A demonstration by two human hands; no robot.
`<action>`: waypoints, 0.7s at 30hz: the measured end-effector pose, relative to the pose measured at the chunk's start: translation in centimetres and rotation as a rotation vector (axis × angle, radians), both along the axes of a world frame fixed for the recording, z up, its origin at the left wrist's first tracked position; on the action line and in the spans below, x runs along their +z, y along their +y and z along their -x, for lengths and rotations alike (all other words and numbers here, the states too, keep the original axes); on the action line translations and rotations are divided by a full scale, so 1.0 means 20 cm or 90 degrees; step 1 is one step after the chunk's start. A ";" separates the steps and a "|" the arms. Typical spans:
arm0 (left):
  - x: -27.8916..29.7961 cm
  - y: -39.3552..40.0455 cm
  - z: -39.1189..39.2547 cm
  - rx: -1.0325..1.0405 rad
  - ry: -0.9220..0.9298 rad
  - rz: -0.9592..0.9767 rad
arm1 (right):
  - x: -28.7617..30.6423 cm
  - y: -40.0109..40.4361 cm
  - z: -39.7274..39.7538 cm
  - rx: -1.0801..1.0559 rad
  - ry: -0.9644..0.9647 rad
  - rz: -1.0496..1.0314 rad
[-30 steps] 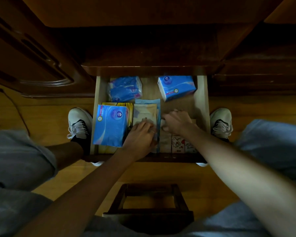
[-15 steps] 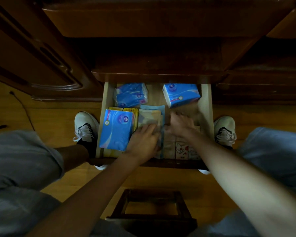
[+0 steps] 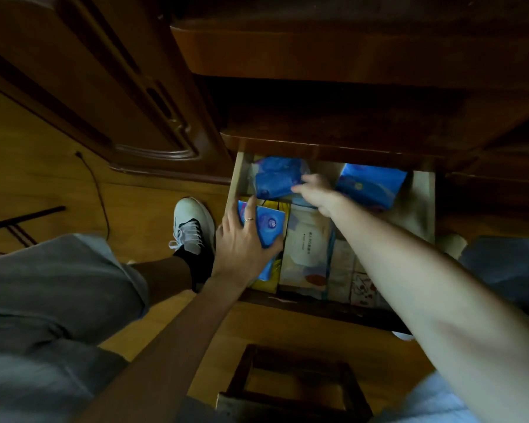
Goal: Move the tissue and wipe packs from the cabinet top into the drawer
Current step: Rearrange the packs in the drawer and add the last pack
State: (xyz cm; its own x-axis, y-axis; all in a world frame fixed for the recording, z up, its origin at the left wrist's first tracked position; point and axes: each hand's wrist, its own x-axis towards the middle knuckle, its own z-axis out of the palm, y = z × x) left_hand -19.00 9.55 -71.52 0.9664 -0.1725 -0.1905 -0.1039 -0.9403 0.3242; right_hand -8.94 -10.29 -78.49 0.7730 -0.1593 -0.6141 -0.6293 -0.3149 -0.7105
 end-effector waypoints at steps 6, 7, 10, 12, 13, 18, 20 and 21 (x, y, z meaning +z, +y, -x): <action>-0.02 -0.02 0.01 0.014 -0.052 -0.009 | 0.21 -0.22 0.15 -0.166 -0.125 0.157; -0.02 -0.03 0.01 0.025 -0.061 -0.007 | 0.24 -0.26 0.21 -0.172 -0.109 0.121; -0.02 -0.08 0.01 0.035 -0.087 -0.017 | 0.34 -0.36 0.38 -0.176 -0.060 0.083; -0.03 -0.11 0.00 0.038 -0.085 -0.016 | 0.41 -0.44 0.51 -0.159 -0.038 0.140; -0.03 -0.11 0.00 0.044 -0.080 -0.012 | 0.44 -0.48 0.59 -0.125 -0.017 0.189; -0.04 -0.11 -0.01 0.066 -0.093 0.006 | 0.50 -0.57 1.07 0.267 0.097 0.442; -0.03 -0.11 -0.02 0.065 -0.089 -0.003 | 0.43 -0.55 1.14 0.378 0.113 0.602; -0.02 -0.11 -0.02 0.064 -0.080 -0.004 | 0.41 -0.54 1.13 0.398 0.073 0.665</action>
State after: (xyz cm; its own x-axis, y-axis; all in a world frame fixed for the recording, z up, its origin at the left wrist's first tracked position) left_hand -18.58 7.44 -71.96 0.9951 -0.0725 -0.0675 -0.0483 -0.9500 0.3085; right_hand -31.57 -21.11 -70.38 0.8432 -0.2365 -0.4827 -0.2065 -0.9716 0.1152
